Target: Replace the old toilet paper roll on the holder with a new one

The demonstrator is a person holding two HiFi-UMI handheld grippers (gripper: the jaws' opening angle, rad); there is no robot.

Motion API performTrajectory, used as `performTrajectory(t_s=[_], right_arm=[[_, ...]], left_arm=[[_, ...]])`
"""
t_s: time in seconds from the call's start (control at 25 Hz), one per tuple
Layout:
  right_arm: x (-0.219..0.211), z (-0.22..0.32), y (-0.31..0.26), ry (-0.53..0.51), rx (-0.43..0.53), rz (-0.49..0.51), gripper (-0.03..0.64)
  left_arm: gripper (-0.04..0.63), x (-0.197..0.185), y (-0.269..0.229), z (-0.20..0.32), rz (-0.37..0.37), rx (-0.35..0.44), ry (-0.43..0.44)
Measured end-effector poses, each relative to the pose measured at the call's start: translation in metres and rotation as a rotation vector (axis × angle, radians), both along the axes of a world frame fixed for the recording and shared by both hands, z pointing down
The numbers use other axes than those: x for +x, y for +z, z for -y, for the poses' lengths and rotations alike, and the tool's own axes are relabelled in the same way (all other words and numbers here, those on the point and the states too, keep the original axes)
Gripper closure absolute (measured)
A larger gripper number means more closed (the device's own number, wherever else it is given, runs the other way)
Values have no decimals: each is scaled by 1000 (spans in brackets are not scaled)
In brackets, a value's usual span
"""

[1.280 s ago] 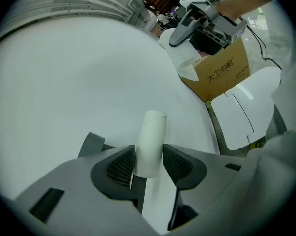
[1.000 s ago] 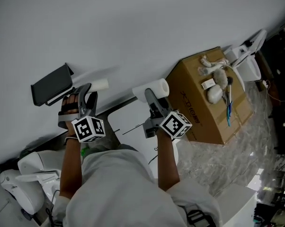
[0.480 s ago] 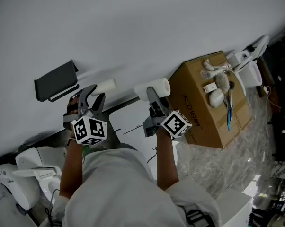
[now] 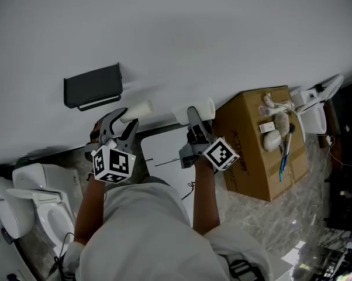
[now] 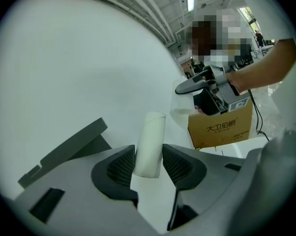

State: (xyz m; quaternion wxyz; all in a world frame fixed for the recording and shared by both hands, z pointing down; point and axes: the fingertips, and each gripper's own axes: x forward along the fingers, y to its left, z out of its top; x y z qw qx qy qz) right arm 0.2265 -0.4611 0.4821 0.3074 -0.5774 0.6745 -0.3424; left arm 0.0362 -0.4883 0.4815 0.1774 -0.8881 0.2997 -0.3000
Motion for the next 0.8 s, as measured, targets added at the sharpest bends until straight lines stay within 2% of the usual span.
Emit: performTrajectory(t_s=[0.12,0.28,0.4,0.52,0.8], right_arm=[[-5,1,5,6,-45,-15,319],[-22,7,4,-33,-44,-11,319],[-42,11,0,-60,-25,88,319],[-55,14,-6,-89,1,108,319],[-74,19,-15,-97,48,245,321]], left_arm=[[400,-18,-2,-3,-57,-24,-32],[400,-42,-5,-6,-124,-56,-95],[400,-57,-9,-9,-161,-49,-124],[400,-76,-17,-13,-220,-43,-162],[400,-136,-51,-18,-412,11,-266]])
